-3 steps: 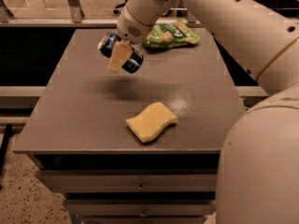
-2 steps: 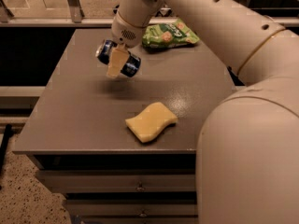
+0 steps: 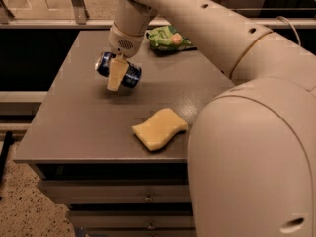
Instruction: Knock pepsi can over
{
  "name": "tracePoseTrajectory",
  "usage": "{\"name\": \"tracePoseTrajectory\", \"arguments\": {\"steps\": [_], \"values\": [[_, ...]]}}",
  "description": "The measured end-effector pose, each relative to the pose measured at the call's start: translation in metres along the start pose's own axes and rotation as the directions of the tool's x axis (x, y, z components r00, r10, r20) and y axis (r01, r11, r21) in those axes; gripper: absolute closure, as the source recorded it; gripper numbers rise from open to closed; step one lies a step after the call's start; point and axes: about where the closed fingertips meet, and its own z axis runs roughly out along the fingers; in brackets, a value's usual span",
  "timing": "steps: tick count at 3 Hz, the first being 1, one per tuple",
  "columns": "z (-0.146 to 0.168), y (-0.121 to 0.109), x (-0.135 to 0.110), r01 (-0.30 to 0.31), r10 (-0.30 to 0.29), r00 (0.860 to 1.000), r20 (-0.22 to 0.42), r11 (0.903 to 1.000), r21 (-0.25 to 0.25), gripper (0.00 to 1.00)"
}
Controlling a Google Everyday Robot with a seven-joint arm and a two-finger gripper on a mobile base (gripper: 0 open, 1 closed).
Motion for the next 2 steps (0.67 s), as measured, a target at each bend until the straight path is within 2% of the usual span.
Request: {"name": "tracePoseTrajectory", "arguments": {"steps": [1,2], "values": [[0.0075,0.0015,-0.0025,0.009,-0.009,1.0,-0.004,0.9999,-0.014,0.14],[0.0149,0.0043,-0.0059,0.023,-0.023,1.0,-0.006,0.9993,-0.03,0.0]]}}
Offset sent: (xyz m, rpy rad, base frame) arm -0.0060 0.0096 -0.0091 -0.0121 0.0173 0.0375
